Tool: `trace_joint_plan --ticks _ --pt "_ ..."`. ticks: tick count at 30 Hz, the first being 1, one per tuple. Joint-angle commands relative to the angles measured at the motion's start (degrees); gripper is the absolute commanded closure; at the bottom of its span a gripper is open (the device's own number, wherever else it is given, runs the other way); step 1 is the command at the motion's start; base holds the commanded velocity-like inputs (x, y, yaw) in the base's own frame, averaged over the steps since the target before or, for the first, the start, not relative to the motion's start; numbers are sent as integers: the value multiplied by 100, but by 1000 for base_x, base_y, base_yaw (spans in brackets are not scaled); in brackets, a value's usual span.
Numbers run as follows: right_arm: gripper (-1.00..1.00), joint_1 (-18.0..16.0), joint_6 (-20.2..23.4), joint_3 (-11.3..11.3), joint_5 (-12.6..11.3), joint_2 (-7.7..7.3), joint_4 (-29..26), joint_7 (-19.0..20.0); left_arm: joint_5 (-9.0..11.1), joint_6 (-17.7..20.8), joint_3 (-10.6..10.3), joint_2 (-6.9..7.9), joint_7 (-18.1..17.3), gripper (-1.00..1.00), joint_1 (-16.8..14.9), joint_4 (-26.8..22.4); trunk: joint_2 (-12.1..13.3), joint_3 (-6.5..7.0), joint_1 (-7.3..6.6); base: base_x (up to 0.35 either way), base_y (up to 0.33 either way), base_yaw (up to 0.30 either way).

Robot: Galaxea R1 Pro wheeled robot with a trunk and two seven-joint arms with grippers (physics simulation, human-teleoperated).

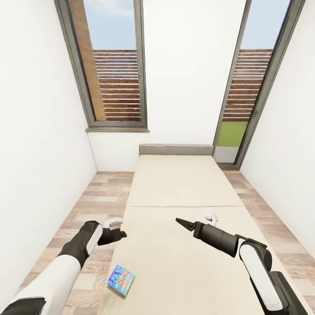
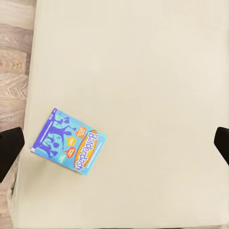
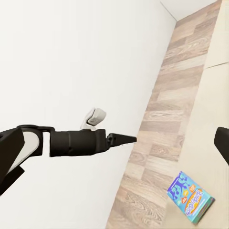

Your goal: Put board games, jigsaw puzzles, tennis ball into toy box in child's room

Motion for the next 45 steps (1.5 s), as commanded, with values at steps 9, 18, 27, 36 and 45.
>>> trace_joint_plan --ticks 9,18,27,36,45 --pt "-100 -6 16 16 20 -3 0 21 -18 -310 50 -5 232 -100 -4 321 -13 -36 3 0 0 -17" --pt "-100 -6 16 31 23 3 0 14 -21 -409 42 -5 282 -100 -4 352 -13 -80 3 0 0 -1" --pt "-100 -5 16 28 33 -4 -2 19 -21 -551 35 -11 281 -100 -4 354 -13 -151 3 0 0 0" --pt "-100 -6 16 52 31 0 1 12 -21 -561 30 -11 284 -100 -4 354 -13 -224 3 0 0 0" --pt "-100 -6 12 63 28 3 1 12 -21 -654 20 -12 285 -100 -4 354 -13 -298 3 0 0 0"
